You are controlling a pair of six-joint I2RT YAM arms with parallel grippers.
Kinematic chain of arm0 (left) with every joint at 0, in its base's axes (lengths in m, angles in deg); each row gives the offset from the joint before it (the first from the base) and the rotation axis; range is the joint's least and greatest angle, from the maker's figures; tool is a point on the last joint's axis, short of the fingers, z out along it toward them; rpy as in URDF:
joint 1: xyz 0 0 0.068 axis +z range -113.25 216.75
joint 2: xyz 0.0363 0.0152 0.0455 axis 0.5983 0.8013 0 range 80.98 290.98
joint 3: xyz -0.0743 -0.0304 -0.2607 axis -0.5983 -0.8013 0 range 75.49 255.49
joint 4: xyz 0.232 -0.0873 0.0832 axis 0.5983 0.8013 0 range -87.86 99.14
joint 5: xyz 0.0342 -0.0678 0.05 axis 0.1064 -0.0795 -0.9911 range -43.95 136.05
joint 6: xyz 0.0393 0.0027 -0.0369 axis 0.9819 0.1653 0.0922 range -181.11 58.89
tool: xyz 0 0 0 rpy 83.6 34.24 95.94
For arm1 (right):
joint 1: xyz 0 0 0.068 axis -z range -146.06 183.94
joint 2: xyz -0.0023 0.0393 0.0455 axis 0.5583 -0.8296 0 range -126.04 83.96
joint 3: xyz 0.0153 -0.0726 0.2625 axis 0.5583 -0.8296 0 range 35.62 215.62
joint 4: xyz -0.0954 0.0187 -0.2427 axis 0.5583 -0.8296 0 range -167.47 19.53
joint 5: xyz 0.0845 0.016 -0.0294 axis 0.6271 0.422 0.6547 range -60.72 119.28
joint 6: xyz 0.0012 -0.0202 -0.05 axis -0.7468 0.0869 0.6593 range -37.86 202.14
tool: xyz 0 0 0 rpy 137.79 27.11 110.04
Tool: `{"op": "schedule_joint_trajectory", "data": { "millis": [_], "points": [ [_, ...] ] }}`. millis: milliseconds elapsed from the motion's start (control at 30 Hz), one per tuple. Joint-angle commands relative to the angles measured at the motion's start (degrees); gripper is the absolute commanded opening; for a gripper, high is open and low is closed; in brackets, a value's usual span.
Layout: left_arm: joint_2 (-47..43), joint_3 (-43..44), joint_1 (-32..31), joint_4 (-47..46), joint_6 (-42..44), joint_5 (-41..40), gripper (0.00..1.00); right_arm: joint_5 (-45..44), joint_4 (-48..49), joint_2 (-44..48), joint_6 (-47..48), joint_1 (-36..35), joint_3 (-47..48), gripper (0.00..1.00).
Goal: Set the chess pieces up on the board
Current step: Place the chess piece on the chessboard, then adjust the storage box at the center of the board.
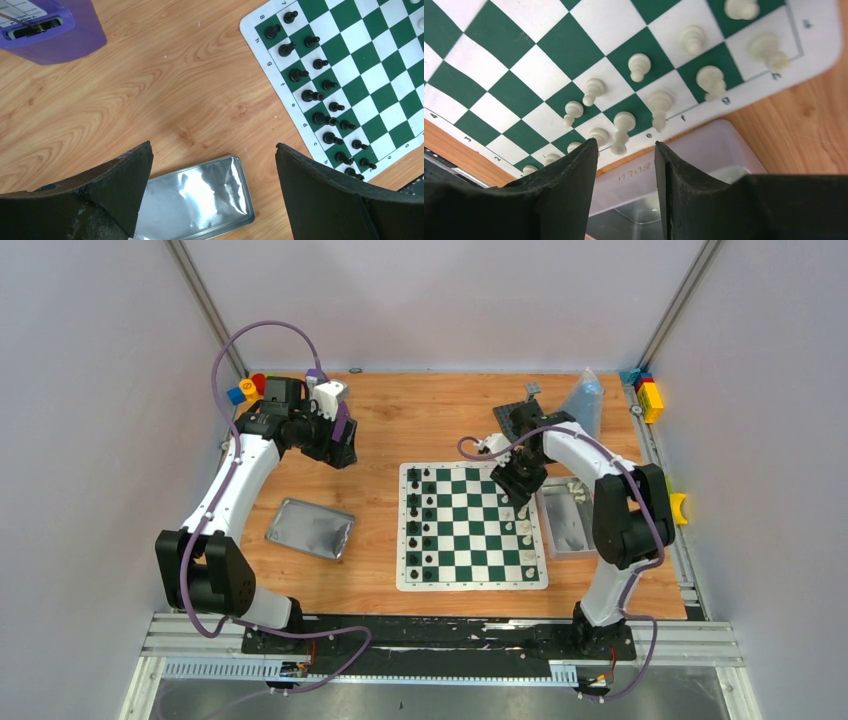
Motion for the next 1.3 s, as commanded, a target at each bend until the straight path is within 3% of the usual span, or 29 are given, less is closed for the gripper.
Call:
{"op": "schedule_joint_trajectory", "data": {
  "millis": [0, 200, 533, 800, 1267],
  "points": [
    [-0.3, 0.7, 0.3, -1.0, -0.3, 1.3, 1.0, 3.9, 1.3, 8.1, -2.9, 3.1, 4.0, 0.48],
    [-0.8, 1.1, 0.3, -0.7, -0.5, 2.2, 1.0, 4.1, 2.2, 13.7, -4.2, 11.0, 1.7, 0.49],
    [-1.2, 1.5, 0.3, -0.5, -1.0, 3.5, 1.0, 3.0, 13.0, 11.6, -7.6, 24.0, -4.0, 0.4],
    [-1.6, 1.0, 0.3, -0.5, -1.0, 3.2, 1.0, 4.1, 23.9, 10.0, -10.5, 25.2, -11.6, 0.34],
    [-1.1, 0.7, 0.3, -0.5, -0.8, 2.8, 1.0, 3.0, 30.5, 6.8, -10.5, 25.2, -14.4, 0.33]
  ]
}}
